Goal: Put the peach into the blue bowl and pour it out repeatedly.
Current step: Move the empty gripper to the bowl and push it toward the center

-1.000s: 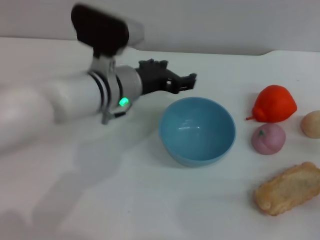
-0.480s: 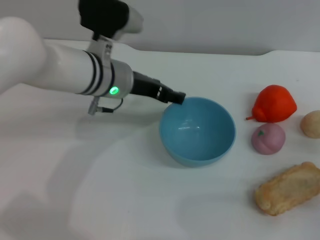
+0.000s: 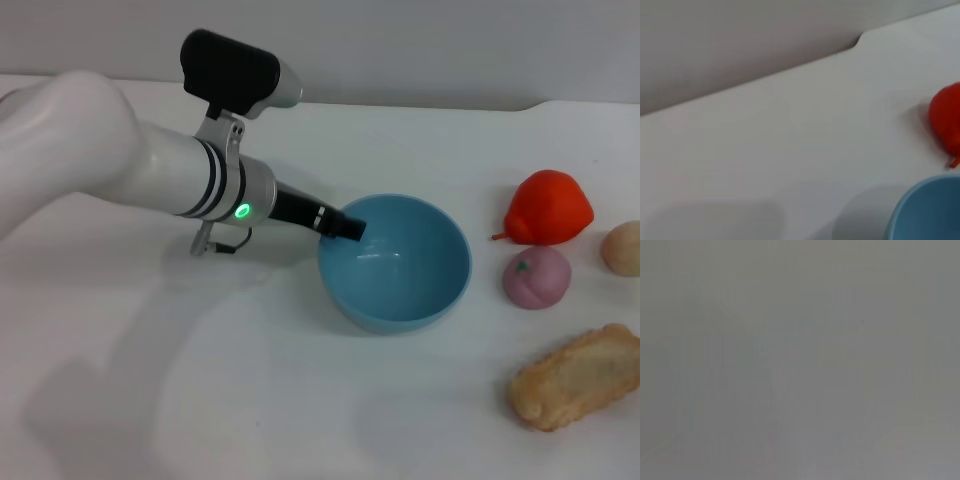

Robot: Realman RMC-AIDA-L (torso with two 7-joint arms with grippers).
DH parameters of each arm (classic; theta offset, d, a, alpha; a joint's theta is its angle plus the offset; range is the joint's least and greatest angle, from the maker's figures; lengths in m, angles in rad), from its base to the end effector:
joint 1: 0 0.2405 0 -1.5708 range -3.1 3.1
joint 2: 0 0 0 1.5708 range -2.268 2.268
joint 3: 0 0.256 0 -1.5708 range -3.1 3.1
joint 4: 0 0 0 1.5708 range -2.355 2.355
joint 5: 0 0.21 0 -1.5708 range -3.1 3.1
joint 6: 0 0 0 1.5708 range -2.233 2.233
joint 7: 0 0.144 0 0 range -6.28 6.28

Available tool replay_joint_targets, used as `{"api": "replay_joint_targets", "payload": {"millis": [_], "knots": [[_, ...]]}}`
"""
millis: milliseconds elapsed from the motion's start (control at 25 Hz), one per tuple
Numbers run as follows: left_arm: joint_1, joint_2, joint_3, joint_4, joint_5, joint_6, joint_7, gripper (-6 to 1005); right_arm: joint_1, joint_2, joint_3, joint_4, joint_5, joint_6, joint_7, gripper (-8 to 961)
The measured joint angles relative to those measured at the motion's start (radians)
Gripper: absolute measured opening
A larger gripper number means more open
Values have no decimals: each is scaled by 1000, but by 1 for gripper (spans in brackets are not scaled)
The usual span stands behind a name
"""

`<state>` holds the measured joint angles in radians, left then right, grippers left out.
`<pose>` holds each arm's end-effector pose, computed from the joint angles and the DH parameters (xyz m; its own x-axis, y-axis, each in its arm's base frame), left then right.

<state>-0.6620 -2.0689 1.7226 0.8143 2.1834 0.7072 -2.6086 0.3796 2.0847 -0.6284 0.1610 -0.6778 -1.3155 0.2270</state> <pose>-0.2052 0.3901 -0.0977 0.6968 0.6951 0.1769 0.6876 -0.5771 -0.4407 0.3784 0.2699 -0.0105 0.6249 -0.0359 -0.7799 -0.7783 0.0496 -0.6259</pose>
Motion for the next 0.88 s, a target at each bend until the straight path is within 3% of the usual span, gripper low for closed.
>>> {"api": "replay_joint_targets", "payload": {"millis": [160,560,880], "knots": [[-17,-1,22,-58,-27,-18,0,801,0,0,1,0,1,1,0,580],[-15,1,62,-63,-63,-18,1,801,-1,-1,1,0,1,2,0,579],[-17,1,65,-54,-64,-19,-1,626,0,-2,1,0,1,3,0,580]]}}
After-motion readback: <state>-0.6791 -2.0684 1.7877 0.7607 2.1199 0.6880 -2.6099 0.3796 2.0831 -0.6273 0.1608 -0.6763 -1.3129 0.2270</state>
